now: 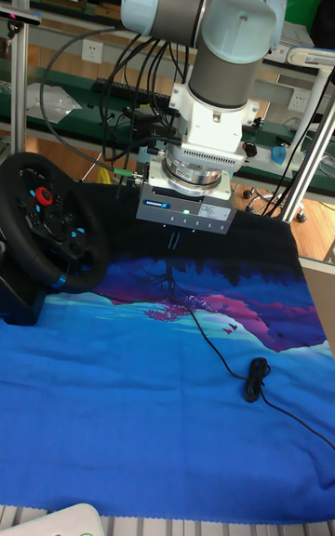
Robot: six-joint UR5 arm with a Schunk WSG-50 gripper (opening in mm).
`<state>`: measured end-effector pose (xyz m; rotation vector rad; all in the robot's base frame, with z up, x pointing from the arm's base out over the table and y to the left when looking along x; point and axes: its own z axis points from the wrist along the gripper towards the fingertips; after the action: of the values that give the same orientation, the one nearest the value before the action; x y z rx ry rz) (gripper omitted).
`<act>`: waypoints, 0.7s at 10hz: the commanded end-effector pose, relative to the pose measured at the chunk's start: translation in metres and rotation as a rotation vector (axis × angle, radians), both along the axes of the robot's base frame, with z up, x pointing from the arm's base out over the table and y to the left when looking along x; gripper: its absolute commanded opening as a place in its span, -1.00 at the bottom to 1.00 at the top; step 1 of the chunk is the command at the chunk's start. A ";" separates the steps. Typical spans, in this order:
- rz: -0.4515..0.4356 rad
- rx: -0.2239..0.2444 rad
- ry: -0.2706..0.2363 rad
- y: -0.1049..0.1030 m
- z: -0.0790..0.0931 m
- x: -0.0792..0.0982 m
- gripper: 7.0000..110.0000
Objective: Rotate the steering wheel 90 degrees counterclockwise
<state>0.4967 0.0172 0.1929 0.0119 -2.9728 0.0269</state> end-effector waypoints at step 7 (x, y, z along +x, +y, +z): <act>-0.003 0.040 -0.004 0.008 0.003 0.002 -1.00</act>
<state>0.4978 0.0206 0.1942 0.0137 -2.9740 -0.0002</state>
